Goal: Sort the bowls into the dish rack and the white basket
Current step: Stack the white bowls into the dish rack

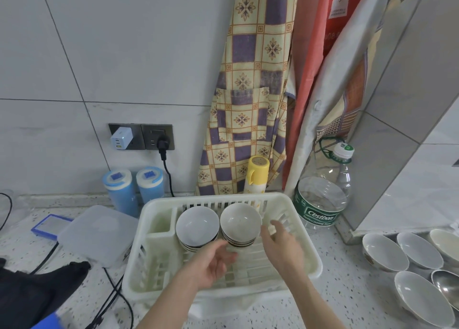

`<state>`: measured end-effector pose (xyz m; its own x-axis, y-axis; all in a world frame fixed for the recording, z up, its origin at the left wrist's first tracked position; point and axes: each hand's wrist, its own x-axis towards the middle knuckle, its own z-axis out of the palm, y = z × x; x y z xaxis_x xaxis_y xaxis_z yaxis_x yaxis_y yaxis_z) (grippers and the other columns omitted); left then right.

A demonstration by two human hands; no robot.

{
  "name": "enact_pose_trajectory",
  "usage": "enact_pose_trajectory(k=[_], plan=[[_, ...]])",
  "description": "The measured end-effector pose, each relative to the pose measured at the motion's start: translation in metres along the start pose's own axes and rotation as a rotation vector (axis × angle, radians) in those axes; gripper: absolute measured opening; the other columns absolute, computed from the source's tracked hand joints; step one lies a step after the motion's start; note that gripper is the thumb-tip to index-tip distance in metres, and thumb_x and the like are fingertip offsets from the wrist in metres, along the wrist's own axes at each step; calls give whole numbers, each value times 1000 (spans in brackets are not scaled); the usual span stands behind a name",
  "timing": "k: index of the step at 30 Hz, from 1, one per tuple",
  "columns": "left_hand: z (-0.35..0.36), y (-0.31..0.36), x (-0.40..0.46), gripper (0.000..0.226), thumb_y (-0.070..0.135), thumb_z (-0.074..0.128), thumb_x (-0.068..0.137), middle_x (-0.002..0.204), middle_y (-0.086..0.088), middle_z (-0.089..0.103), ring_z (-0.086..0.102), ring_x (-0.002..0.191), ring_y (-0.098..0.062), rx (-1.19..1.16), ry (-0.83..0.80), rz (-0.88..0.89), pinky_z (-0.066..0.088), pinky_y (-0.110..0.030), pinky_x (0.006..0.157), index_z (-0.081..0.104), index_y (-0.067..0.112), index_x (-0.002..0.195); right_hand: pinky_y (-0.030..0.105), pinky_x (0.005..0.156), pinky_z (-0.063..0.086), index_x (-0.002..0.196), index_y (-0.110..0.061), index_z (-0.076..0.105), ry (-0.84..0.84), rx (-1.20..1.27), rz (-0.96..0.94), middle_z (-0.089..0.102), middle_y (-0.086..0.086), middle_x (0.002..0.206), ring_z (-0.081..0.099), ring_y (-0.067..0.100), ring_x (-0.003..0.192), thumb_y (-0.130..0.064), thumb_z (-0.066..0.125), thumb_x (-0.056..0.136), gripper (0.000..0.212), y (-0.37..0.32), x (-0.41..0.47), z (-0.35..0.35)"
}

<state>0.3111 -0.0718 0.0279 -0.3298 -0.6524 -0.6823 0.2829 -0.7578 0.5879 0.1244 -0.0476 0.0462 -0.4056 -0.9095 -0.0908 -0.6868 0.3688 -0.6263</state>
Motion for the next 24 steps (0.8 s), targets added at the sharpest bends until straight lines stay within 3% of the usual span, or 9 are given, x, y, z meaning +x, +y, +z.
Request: enact_pose_trajectory(k=[3,8,11,15,18,21,24], plan=[[-6,-11,-16,24,15,59,93,111,-23,72,58,41,-14,-92,-69,5,36,-16,27,57,1,112,22,54,44,133,-33,51,99,82,-84,64,-18,80,58,0,64,-41,48,96,38,5,-30,-20],[8,-34,-39,42,20,69,73,96,-13,75,56,45,-10,-193,-134,54,32,-16,26,63,7,113,19,42,39,117,-39,57,119,407,36,72,-16,72,47,3,41,-29,50,96,24,43,-72,-40],[29,-50,-45,37,23,66,76,82,-8,72,54,45,-9,-180,-160,73,31,-16,26,63,9,109,19,45,43,114,-32,62,139,501,124,73,-14,71,49,6,47,-24,50,96,23,75,-83,-52],[66,-87,-50,37,21,71,75,82,-7,72,47,44,-9,-114,-114,74,27,-16,28,62,11,109,27,59,43,114,-24,66,138,552,186,75,-6,73,48,1,47,-20,50,97,24,121,-84,-76],[101,-121,-48,26,16,66,89,80,-5,69,42,47,-9,-49,-56,95,25,-16,31,58,20,113,32,65,43,110,-26,67,132,588,196,75,-9,72,48,3,53,-18,49,95,25,156,-77,-103],[142,-154,-42,13,17,62,92,69,1,66,38,44,-7,-32,15,184,22,-17,32,58,17,105,28,63,41,108,-23,68,122,600,198,75,-8,72,47,2,53,-15,49,93,25,195,-67,-132],[188,-191,-33,8,19,58,94,73,0,65,41,43,-8,38,36,218,22,-18,33,60,17,102,25,55,39,106,-24,69,130,602,200,75,-7,71,51,-1,50,-18,51,94,22,238,-63,-164]])
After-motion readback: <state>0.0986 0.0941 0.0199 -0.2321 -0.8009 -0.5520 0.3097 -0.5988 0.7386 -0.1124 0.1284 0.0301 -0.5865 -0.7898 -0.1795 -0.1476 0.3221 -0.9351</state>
